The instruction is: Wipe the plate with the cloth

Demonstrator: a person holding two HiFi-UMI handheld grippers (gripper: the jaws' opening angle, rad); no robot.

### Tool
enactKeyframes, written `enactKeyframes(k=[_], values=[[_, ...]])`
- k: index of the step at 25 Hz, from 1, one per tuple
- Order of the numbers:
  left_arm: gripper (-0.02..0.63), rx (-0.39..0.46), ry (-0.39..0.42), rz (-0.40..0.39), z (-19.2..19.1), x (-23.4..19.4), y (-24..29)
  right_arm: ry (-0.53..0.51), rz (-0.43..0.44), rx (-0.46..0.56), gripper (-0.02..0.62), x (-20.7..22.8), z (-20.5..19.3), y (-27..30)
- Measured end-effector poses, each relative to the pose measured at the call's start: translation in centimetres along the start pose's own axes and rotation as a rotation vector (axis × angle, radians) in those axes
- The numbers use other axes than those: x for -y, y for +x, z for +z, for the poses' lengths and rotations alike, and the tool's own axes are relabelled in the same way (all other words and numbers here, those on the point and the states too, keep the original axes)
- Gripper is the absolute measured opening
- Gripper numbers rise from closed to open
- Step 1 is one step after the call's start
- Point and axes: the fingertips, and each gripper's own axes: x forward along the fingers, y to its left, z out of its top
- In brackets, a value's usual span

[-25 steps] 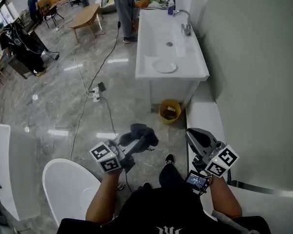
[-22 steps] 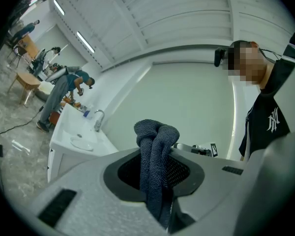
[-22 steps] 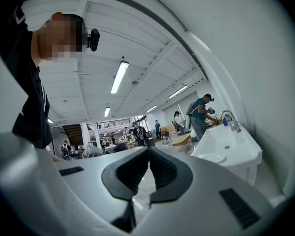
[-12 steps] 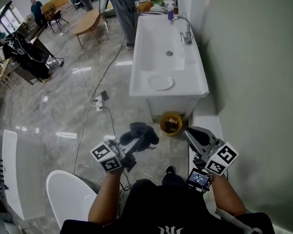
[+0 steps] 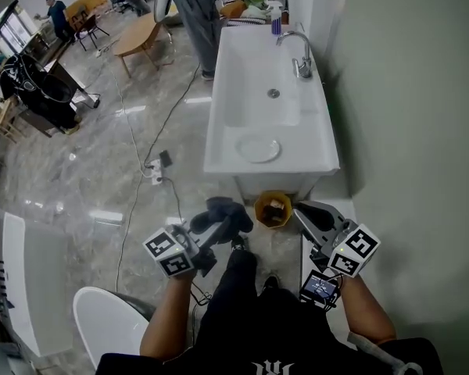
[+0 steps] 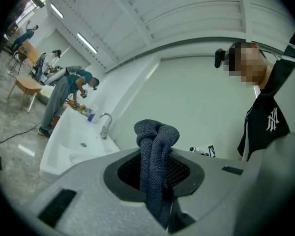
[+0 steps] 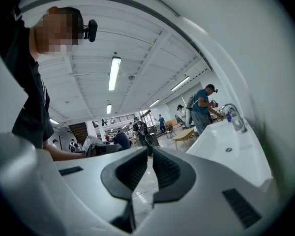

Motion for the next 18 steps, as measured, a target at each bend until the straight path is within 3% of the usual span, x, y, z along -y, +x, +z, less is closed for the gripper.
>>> enactKeyframes(k=[7, 10, 13, 18], values=[[0.064, -0.007, -0.042, -0.045, 2.8, -9.8, 2.6, 0.018, -0.078, -0.046, 0.008, 6.7, 0.0, 7.6], [0.064, -0.024, -0.05, -0.048, 4.0, -14.7, 3.1, 0.036, -0.108, -0.076, 0.098, 9.7, -0.1, 11.4], [0.064, -0.024, -0.066, -0.06, 5.6, -18.7, 3.6, 0.044, -0.162, -0.106, 0.098, 12.7, -0.2, 14.7], [0.064, -0.053, -0.129, -0.076, 6.0, -25.0, 7.0, 0.189, -0.188, -0.214, 0.12, 19.9, -3.2, 18.4]])
